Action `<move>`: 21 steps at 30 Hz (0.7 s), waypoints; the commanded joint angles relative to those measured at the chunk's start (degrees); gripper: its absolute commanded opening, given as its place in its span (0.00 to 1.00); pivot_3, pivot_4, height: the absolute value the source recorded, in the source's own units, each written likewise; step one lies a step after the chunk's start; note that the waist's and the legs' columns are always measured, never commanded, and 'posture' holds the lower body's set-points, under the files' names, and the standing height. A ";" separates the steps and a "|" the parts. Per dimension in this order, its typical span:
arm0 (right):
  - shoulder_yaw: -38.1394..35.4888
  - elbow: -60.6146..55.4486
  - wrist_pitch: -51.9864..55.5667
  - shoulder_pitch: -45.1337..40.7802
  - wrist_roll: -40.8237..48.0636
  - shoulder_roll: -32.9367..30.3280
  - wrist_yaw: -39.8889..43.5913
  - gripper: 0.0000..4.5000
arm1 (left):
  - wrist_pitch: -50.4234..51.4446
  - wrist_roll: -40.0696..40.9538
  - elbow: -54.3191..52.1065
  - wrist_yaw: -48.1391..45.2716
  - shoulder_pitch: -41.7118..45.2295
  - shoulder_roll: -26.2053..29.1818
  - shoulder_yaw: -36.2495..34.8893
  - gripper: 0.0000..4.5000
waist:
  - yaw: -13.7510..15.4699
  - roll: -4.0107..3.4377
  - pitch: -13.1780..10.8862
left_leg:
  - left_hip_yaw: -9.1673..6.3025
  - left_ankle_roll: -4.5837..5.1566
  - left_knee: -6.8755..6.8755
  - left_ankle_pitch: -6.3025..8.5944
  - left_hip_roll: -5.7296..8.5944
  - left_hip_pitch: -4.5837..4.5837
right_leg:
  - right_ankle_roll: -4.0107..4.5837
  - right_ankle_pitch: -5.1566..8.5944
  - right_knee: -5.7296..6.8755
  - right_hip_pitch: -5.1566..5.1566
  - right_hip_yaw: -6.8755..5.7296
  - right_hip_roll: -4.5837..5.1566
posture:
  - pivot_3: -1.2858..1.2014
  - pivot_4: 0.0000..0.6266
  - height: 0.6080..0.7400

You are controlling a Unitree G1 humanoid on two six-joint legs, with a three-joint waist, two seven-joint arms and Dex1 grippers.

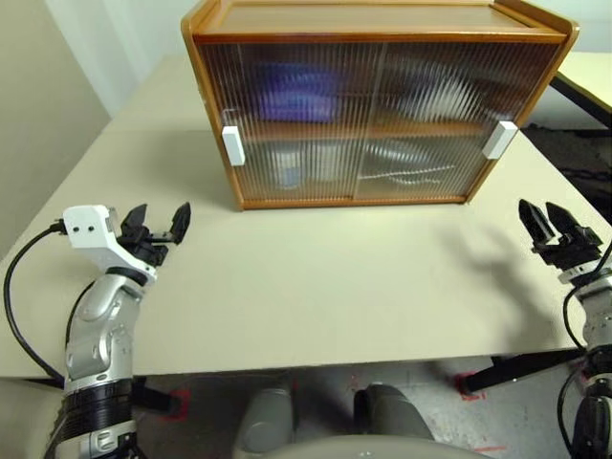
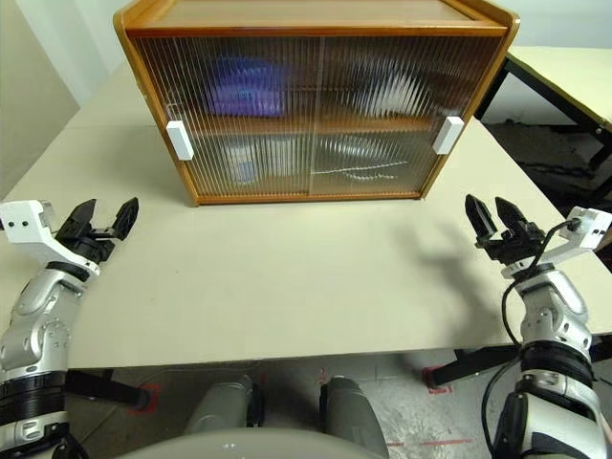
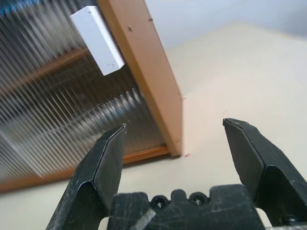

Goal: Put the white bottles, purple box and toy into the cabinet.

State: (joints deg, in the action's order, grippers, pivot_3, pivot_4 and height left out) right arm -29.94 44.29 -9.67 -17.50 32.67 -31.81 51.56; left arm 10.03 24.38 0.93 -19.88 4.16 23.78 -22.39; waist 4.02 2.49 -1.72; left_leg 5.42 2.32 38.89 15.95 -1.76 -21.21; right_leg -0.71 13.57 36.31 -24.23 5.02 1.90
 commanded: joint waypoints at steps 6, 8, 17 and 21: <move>1.09 13.22 -7.92 -4.24 -3.98 -0.91 5.89 0.99 | -0.35 -1.50 2.78 -2.47 -0.19 1.39 0.82 1.00 | 0.00 0.06 0.01 | 0.06 -0.01 0.01 0.01 0.03 0.00 | 0.00 -0.04 -0.04 0.02 0.04 0.09 | 0.59 0.03 1.00; 1.11 14.60 -8.11 -4.88 -4.29 -1.01 6.33 0.99 | -0.35 -1.61 2.57 -2.21 -0.51 1.40 0.62 1.00 | -0.02 0.13 -0.05 | 0.05 -0.03 0.01 0.02 0.01 0.00 | 0.02 -0.05 -0.04 0.01 0.03 0.09 | 0.59 0.05 1.00; 0.59 18.39 -6.97 -6.75 -4.78 -3.32 7.77 0.99 | 1.56 -1.45 -5.15 1.14 -5.92 -0.52 0.75 1.00 | 0.20 0.32 -2.10 | -0.03 -0.20 -0.06 0.12 -0.04 -0.06 | 0.10 -0.08 -0.16 0.02 -0.15 0.60 | 0.62 0.13 1.00; -0.43 19.91 -7.84 -7.88 -4.56 -5.16 8.01 0.99 | 0.55 -2.58 -4.15 1.65 -5.03 -1.86 2.23 1.00 | 0.51 0.25 -2.13 | -0.06 -0.09 -0.20 0.05 0.02 -0.08 | 0.09 -0.10 -0.29 0.03 -0.24 0.68 | 0.62 0.10 1.00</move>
State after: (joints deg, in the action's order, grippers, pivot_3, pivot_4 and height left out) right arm -29.66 63.14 -16.74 -24.70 28.19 -35.48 58.99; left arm 10.89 22.97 -3.62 -18.63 -1.12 22.69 -21.37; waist 4.53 2.75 -3.85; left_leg 5.37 2.24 38.63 16.00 -1.70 -21.30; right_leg -0.63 13.47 35.98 -24.21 4.77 2.60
